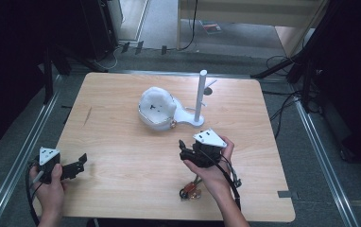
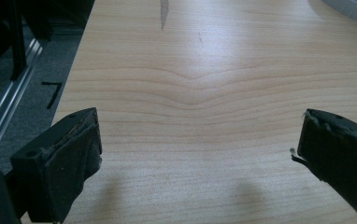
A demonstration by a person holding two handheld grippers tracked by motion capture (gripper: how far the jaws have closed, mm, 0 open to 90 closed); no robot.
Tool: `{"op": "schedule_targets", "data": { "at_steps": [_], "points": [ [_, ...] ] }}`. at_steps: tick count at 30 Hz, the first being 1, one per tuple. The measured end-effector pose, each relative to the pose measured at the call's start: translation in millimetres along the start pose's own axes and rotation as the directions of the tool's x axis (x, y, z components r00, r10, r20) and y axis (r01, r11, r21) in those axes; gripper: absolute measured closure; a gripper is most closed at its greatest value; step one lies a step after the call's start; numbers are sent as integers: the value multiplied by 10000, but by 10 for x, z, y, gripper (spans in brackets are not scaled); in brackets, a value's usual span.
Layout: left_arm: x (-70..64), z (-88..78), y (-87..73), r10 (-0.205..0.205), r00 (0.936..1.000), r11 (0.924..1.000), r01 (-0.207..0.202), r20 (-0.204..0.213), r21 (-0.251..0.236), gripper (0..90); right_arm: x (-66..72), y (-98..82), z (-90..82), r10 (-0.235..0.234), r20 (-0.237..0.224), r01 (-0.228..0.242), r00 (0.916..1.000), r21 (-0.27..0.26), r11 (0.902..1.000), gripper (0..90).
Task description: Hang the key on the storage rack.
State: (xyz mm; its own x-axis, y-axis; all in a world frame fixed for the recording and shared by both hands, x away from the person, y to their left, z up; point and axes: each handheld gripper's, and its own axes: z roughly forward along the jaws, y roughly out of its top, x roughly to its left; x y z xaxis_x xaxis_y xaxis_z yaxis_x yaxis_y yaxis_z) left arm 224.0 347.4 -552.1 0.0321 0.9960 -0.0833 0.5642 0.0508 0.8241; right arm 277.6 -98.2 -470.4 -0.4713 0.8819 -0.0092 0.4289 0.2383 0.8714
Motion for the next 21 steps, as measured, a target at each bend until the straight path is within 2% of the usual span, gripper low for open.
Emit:
{"op": "schedule_targets", "data": {
  "at_steps": [6,7,11,18,21],
  "points": [
    [2,0,0,-16,10000,10000,16,15,31,3,-96,-125,-74,26,263,-31,9996,211,9998,227],
    [1,2,1,-31,10000,10000,31,17,31,3,-107,-137,-91,148,291,-157,9995,336,9993,234],
    [0,5,2,-29,10000,10000,29,14,36,3,-157,-196,-136,442,109,-449,9990,763,9961,278],
    [2,3,3,-49,10000,10000,49,14,41,3,-182,-306,-186,551,227,-579,9982,1563,9860,286],
    [3,3,2,-61,10000,10000,61,18,21,3,-185,-333,-192,691,396,-758,9968,2064,9755,285]
  ]
}}
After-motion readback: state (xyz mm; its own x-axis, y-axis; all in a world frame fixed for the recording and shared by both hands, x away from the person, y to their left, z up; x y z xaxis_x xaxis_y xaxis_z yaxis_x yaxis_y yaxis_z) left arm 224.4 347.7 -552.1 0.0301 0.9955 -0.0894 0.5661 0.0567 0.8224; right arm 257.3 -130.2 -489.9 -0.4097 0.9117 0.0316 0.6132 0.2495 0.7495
